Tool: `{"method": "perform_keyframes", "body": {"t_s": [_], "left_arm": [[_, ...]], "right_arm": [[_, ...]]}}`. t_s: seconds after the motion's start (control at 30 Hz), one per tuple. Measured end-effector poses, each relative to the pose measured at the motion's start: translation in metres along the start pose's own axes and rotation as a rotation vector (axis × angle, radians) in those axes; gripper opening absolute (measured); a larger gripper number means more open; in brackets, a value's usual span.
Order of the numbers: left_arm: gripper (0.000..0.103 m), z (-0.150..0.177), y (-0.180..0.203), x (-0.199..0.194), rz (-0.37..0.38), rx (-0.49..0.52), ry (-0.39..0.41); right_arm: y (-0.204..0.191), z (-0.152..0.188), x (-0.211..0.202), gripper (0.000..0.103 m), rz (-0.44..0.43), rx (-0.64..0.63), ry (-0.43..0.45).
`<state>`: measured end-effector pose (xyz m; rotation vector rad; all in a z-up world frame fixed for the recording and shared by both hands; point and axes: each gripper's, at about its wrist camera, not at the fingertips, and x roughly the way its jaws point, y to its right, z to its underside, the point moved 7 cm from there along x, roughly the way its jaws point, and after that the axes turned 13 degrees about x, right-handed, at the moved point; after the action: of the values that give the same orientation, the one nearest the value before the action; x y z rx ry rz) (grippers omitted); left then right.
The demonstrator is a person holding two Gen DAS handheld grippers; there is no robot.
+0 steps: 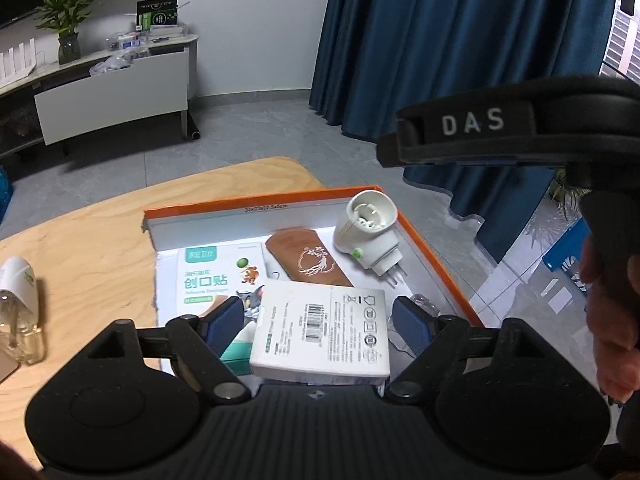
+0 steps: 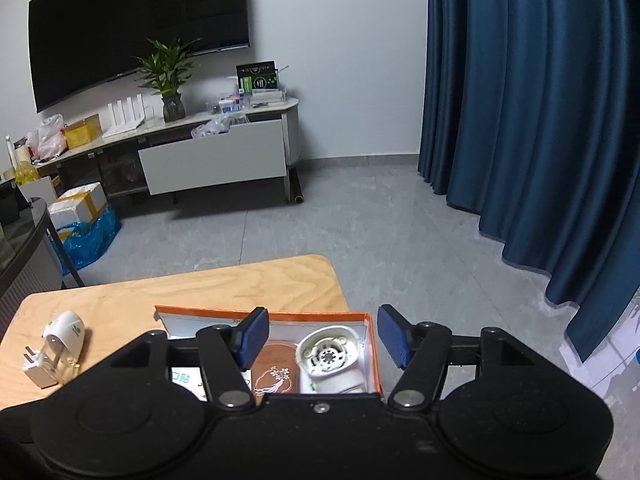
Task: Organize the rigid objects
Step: 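Lower the adapter box into the box with the left tool while the right tool releases the diffuser there, then move the left tool to the small white charger and grasp it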
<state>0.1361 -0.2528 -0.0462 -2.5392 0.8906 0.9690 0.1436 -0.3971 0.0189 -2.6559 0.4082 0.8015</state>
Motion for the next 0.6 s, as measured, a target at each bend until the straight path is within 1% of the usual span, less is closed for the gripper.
{"method": "perform_keyframes", "body": {"t_s": [0.13,0.23,0.37,0.5,0.6], "left_arm": [[0.084,0.004,-0.01,-0.012,-0.021,-0.032,0.007],[0.085,0.011,-0.022,-0.024,-0.053,-0.065,0.007],[0.085,0.024,-0.037,-0.041,-0.098,-0.093,0.004],[0.086,0.039,-0.057,-0.058,-0.139,-0.142,-0.001],[0.087,0.052,-0.073,-0.07,-0.185,-0.16,0.002]], "right_arm": [[-0.003,0.007,-0.007,0.075,0.002,-0.004,-0.002],[-0.006,0.017,-0.013,0.075,-0.008,0.005,-0.017],[-0.017,0.033,-0.018,0.076,-0.015,-0.014,-0.044],[-0.033,0.048,-0.024,0.076,-0.043,-0.027,-0.066],[-0.047,0.057,-0.028,0.076,-0.077,-0.036,-0.083]]}}
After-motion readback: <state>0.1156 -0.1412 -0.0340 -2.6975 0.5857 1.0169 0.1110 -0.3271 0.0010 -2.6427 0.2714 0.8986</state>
